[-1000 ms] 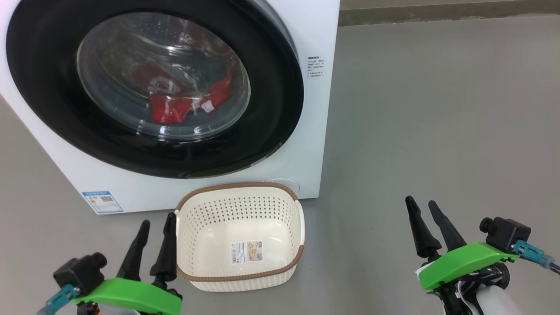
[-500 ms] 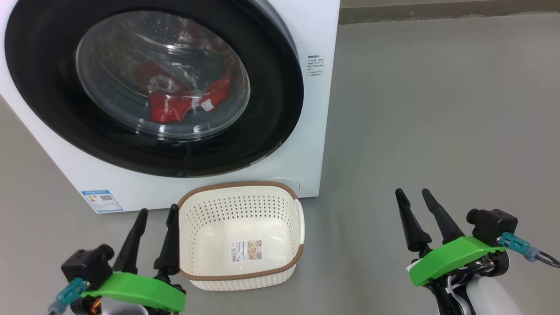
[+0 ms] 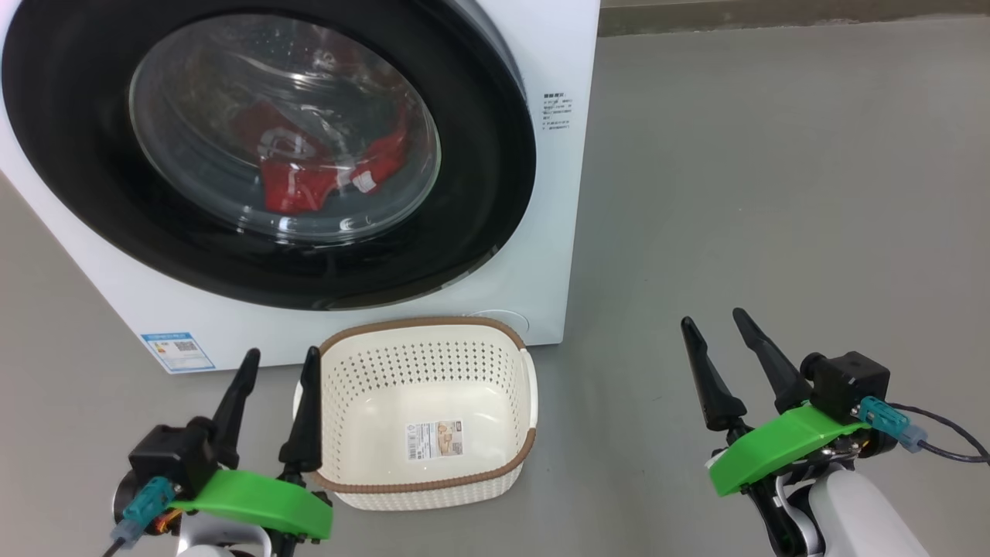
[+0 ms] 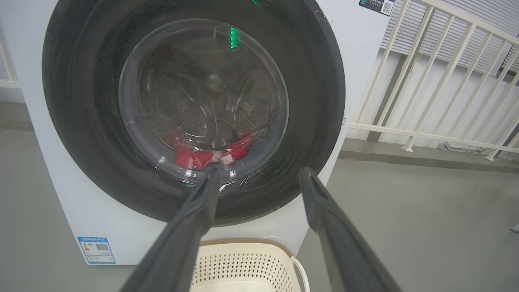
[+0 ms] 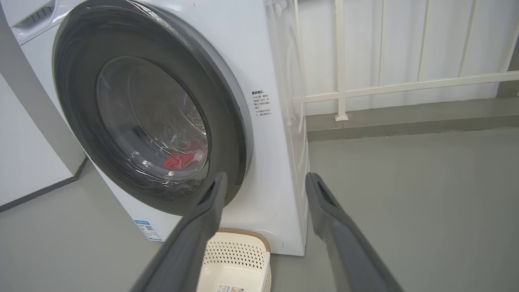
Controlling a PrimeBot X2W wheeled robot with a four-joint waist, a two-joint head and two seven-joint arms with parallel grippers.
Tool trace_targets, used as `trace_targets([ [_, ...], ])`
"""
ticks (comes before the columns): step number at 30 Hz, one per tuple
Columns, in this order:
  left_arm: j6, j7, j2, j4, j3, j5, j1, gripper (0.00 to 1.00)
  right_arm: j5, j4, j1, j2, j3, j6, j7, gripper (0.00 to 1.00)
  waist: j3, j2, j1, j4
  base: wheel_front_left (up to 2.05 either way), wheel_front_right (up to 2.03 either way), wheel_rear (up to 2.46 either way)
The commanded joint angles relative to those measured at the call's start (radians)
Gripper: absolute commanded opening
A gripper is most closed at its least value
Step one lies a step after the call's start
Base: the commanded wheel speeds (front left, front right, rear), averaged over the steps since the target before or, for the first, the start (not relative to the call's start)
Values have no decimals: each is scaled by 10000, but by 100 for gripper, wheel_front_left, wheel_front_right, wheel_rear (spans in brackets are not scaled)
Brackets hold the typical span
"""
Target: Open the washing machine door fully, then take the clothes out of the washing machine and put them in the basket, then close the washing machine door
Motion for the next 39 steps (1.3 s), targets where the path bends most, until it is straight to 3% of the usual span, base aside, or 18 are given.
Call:
trace_targets([
  [1, 57, -137, 165, -218, 244, 293, -487, 100, -308, -236, -518, -37, 250, -7, -147, 100, 7, 0, 0, 5, 0, 0, 0],
  [16, 228, -570, 181, -273, 163, 2135, -776, 100, -2089, -356, -774, -45, 336, -7, -578, 100, 67, 0, 0, 35, 0, 0, 0],
  [39, 250, -573, 181, -295, 117, 2107, -770, 100, -1652, -385, -775, -45, 379, -7, -580, 100, 238, 0, 0, 136, 0, 0, 0],
])
